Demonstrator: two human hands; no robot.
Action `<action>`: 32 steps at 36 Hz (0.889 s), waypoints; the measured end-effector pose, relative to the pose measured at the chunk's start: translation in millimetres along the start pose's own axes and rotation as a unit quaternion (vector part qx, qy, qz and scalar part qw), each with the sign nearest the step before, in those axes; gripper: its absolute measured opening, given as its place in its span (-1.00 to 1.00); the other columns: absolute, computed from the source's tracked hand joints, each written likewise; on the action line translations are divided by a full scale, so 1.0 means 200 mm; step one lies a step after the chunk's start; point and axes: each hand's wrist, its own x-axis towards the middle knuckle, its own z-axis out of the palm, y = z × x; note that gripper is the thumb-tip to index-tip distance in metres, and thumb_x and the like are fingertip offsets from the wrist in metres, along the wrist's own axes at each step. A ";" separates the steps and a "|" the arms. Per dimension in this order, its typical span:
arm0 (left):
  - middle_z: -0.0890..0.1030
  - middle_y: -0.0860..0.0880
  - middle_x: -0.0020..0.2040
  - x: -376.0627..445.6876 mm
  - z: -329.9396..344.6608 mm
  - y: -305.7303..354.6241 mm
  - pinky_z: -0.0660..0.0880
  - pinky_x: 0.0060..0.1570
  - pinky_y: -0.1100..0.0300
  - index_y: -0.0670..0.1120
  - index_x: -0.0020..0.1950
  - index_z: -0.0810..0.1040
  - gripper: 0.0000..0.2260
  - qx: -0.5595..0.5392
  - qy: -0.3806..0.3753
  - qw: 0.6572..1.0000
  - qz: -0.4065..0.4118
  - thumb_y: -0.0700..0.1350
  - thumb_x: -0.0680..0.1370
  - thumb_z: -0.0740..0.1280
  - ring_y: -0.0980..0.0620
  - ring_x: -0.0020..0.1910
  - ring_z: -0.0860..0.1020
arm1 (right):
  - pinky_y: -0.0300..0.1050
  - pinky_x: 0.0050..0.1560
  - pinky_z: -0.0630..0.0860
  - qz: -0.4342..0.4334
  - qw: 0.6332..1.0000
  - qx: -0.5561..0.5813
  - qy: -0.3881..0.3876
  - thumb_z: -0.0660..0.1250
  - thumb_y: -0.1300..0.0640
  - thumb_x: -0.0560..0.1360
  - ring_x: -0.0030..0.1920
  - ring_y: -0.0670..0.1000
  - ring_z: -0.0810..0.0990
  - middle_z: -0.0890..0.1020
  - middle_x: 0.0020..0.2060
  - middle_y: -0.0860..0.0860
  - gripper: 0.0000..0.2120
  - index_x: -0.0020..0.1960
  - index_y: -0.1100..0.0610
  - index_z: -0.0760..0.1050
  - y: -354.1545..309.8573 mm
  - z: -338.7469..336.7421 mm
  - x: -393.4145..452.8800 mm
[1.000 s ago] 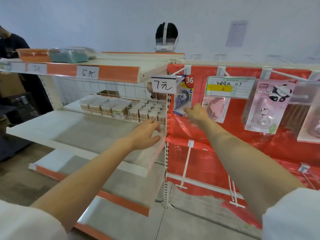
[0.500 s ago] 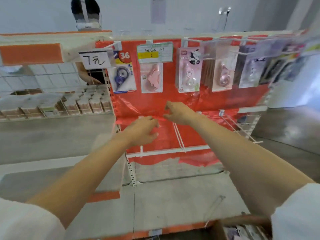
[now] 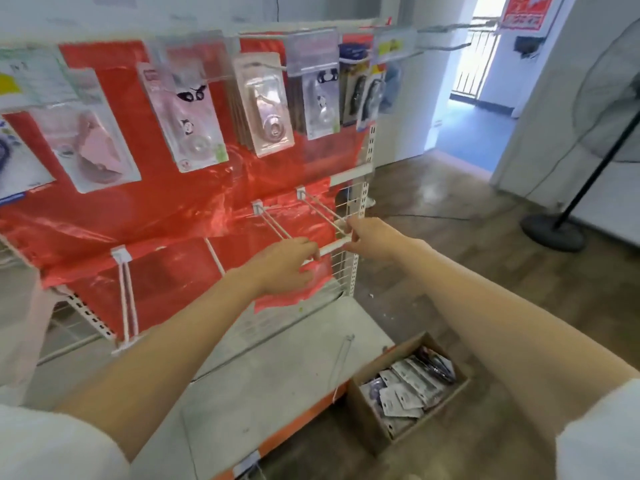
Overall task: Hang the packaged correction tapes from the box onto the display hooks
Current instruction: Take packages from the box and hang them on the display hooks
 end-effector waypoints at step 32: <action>0.43 -0.09 0.17 1.41 1.59 0.74 0.42 0.15 0.01 -0.12 0.22 0.44 -0.76 -0.081 -0.284 0.954 -0.058 -0.10 0.58 0.20 -0.10 0.16 0.46 | -0.04 0.09 0.40 0.278 0.928 0.155 -0.195 0.22 0.08 0.59 0.21 0.19 0.47 0.49 0.21 0.19 -0.67 0.28 0.24 0.34 2.17 0.88 -0.06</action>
